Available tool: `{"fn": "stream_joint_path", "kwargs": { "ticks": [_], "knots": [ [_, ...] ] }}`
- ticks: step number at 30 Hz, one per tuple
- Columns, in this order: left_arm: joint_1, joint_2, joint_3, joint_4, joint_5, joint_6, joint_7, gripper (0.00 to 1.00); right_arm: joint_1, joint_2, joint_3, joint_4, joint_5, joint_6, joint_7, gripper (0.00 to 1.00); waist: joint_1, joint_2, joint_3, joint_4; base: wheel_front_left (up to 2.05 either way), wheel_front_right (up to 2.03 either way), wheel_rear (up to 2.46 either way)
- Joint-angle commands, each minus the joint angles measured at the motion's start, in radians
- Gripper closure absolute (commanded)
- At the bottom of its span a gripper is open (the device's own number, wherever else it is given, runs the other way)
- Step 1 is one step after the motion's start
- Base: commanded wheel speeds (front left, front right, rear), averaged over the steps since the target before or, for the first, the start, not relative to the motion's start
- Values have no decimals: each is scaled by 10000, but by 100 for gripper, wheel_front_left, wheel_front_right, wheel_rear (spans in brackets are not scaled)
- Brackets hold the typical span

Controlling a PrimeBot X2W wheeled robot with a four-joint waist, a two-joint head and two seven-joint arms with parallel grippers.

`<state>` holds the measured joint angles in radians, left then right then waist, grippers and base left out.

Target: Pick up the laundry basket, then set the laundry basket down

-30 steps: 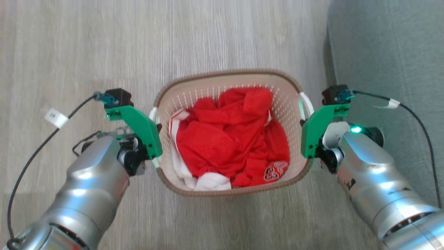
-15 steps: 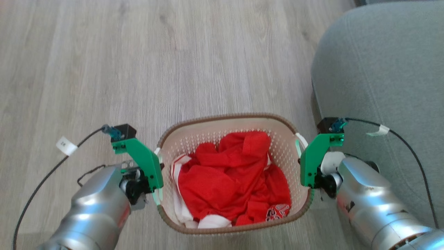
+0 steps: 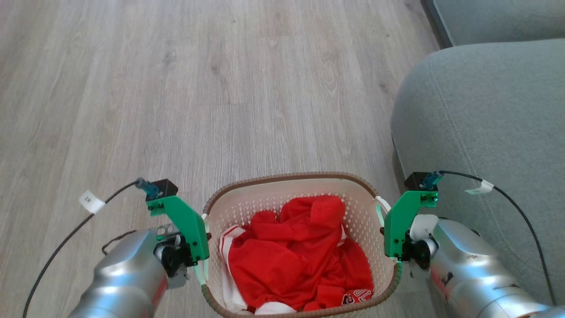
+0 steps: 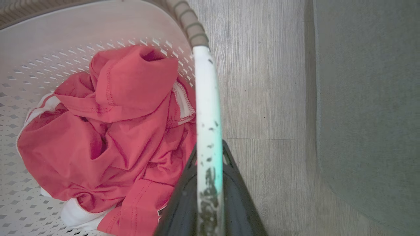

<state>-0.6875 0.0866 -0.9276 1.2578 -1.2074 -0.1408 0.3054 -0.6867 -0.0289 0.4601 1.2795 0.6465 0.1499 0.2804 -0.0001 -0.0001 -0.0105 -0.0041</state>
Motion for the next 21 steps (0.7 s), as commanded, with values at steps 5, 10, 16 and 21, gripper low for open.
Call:
{"fn": "stream_joint_path", "kwargs": {
  "ticks": [5,10,16,21],
  "knots": [
    [-290,780,267,292,-99,171,11,100,125,-672,-33,112,-116,-192,138,100,1,1,-249,13,0,0,0],
    [-137,775,259,307,-126,212,64,100,174,-639,-136,112,-169,-192,207,100,1,1,-330,-3,0,0,0],
    [-150,781,272,316,-140,217,-8,100,161,-613,-243,112,-241,-192,183,100,1,1,-316,10,0,0,0],
    [-179,803,284,320,-154,223,-40,100,142,-589,-308,113,-301,-192,134,100,1,1,-295,0,0,0,0]
  ]
}}
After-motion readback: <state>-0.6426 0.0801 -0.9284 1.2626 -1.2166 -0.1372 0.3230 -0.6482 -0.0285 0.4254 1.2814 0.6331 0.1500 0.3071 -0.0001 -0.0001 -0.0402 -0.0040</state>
